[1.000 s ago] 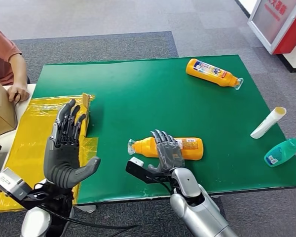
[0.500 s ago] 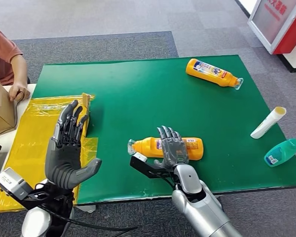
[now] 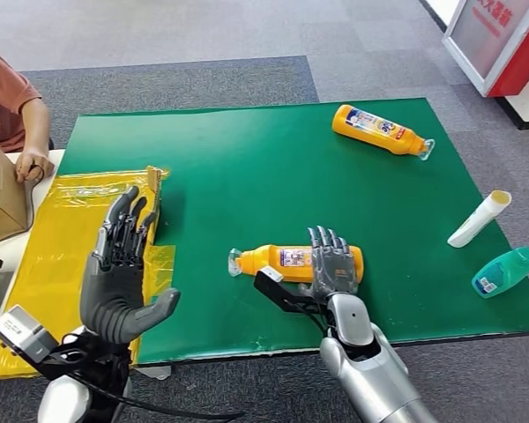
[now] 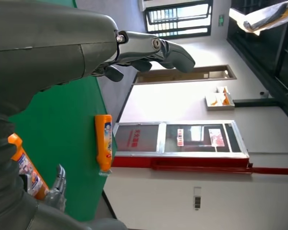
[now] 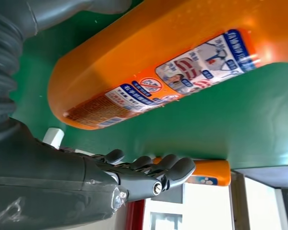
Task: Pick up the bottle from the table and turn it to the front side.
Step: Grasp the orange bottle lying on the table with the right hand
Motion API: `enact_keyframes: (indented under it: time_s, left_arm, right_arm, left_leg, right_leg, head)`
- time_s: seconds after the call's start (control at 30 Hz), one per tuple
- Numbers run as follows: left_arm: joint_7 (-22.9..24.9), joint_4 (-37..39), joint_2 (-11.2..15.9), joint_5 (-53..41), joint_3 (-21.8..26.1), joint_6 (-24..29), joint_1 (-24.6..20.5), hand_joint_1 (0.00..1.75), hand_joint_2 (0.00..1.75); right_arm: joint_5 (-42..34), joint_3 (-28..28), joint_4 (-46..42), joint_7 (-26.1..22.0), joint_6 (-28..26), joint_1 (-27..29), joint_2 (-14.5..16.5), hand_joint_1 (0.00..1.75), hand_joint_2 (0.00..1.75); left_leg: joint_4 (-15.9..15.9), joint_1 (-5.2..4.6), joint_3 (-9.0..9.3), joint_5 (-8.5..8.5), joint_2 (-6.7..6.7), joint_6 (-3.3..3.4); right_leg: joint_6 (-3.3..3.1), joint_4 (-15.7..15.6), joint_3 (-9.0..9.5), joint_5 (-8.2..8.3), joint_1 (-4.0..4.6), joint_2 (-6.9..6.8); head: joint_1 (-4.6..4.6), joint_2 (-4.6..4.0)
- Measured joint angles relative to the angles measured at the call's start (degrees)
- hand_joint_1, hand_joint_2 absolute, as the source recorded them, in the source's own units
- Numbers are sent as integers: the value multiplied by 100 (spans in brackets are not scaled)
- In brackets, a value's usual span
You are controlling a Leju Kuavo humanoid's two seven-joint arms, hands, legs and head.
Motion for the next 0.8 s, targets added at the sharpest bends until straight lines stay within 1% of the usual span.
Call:
enact_keyframes:
  time_s: [0.37, 0.6, 0.8]
  left_arm:
    - [-73, -288, -11, 201, 432, -86, 134, 0, 175]
    - [-202, -475, -12, 65, 508, -151, 279, 0, 175]
    - [-188, -661, 20, -230, 514, -19, 431, 0, 175]
  right_arm:
    - [421, -371, 128, 147, 116, 241, -52, 0, 175]
    - [682, -543, 184, 120, 150, 284, -97, 0, 175]
    - [817, -734, 285, 101, 112, 282, -172, 0, 175]
  left_leg:
    - [0, 0, -1, -2, 0, 2]
    - [0, 0, 1, -2, 0, 3]
    - [0, 0, 5, -2, 0, 3]
  right_leg:
    - [-1, 0, 0, -2, 0, 0]
    - [0, -1, 2, -2, 0, 0]
    - [0, -1, 6, -2, 0, 0]
  head:
    - [1, 0]
    - [-1, 0]
    - [0, 0]
